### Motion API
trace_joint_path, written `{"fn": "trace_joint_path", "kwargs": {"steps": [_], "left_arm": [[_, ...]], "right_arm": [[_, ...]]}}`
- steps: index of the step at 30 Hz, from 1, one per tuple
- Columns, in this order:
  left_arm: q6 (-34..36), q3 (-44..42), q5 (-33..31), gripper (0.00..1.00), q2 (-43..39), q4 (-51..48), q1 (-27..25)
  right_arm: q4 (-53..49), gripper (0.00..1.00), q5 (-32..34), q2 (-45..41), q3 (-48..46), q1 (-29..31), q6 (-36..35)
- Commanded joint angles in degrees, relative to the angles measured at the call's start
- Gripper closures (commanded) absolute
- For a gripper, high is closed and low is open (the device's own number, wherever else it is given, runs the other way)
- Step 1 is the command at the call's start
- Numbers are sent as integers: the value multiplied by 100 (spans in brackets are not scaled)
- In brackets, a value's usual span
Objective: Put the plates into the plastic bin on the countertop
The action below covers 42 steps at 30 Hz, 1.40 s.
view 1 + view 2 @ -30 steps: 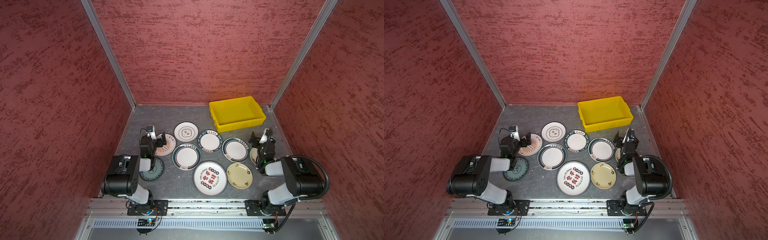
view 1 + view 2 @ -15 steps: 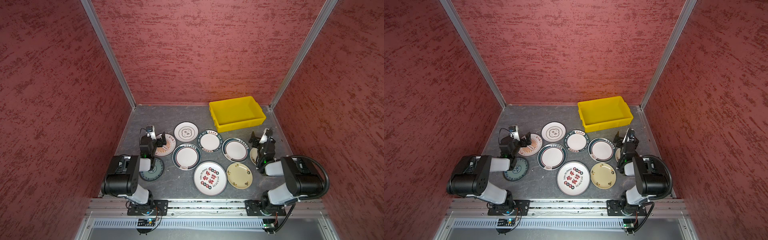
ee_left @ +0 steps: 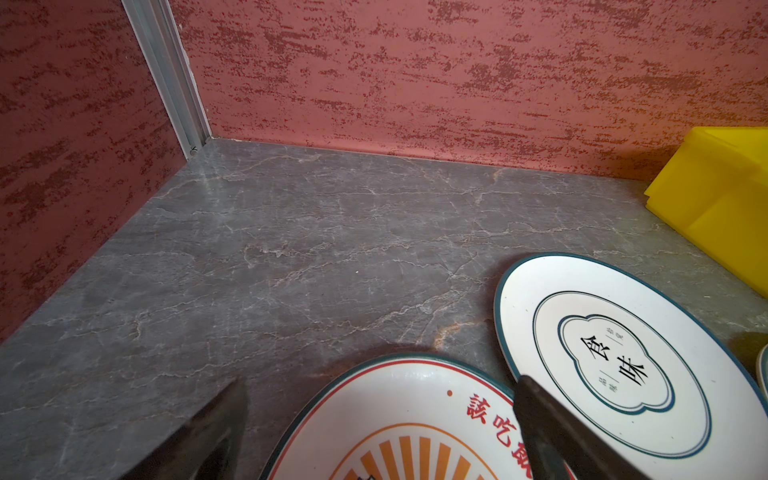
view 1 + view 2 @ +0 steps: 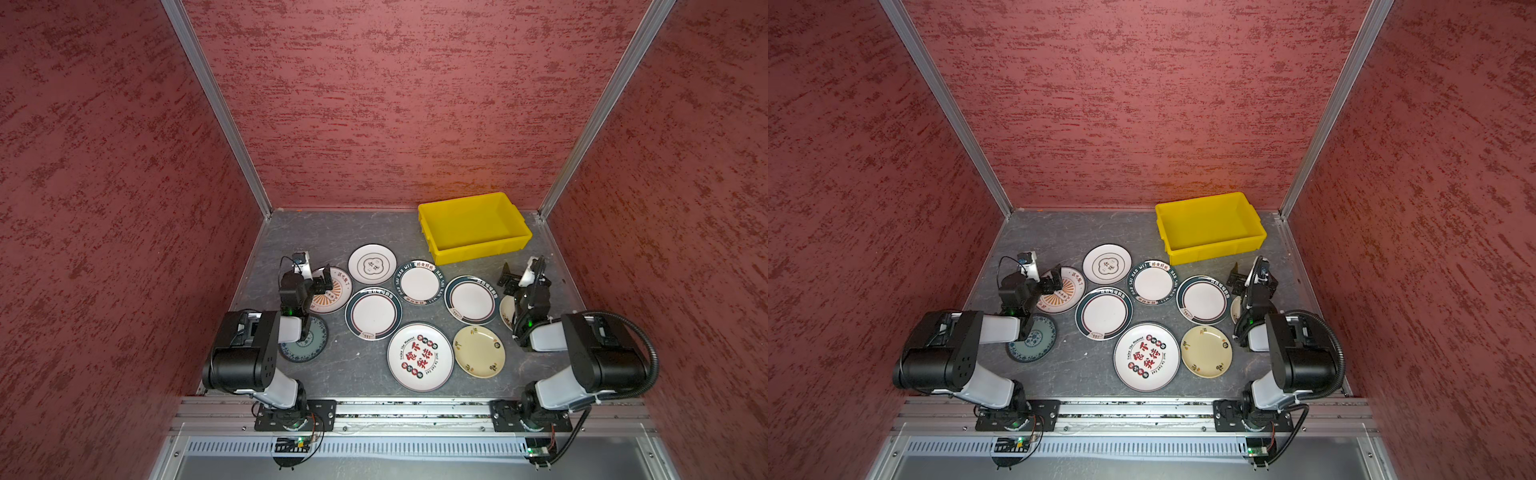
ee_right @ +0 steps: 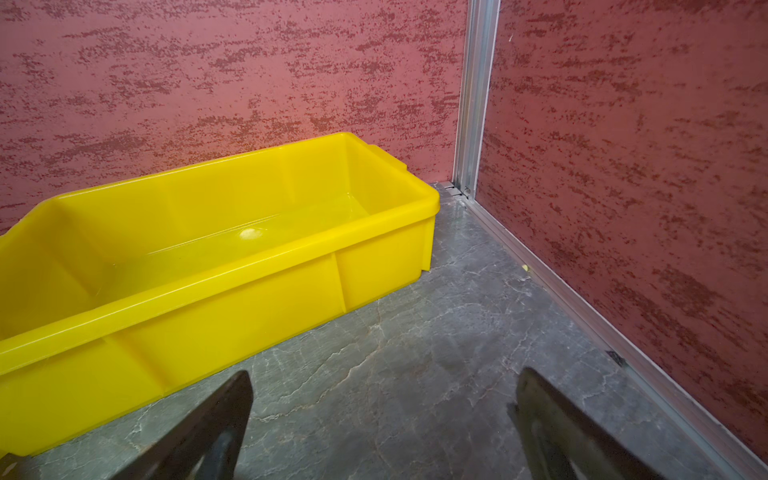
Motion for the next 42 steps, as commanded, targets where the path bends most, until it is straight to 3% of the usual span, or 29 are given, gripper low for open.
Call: {"fn": "trace_joint_path", "kwargs": {"steps": [1, 3, 5, 8, 11, 17, 24, 28, 33, 42], "left_arm": [[85, 55, -675, 0, -301, -164, -183], [95, 254, -1308, 1, -663, -777, -407], [150, 458, -1528, 0, -864, -1304, -525], [182, 713, -2384, 1, -972, -1743, -852], [1, 1124, -2806, 1, -1211, -2718, -1120], [-508, 1749, -2812, 1, -1700, -4239, -1493], [-900, 1425, -2374, 1, -2107, -4306, -2047], [-1037, 1309, -1977, 1, -2099, -4137, -2392], [-824, 1212, -2097, 1, -2121, -4032, -2987], [-998, 1265, -1991, 1, -2068, -4083, -3059]], "right_arm": [[-612, 1, -57, -437, 234, 7, -162], [-1143, 1, -88, -843, 385, 9, -160], [-1171, 1, -127, -874, 389, 7, -200], [-1350, 1, -71, -993, 429, 31, -189], [-2547, 1, 373, -1324, 807, 35, 431], [-4938, 1, -201, -1952, 1599, 34, 1425], [-7723, 1, -343, -2237, 2353, 37, 1867], [-8130, 1, -675, -2466, 2179, 38, 2121], [-8516, 1, -807, -2817, 1956, 34, 2351], [-8135, 1, -1202, -2609, 1410, 34, 2783]]}}
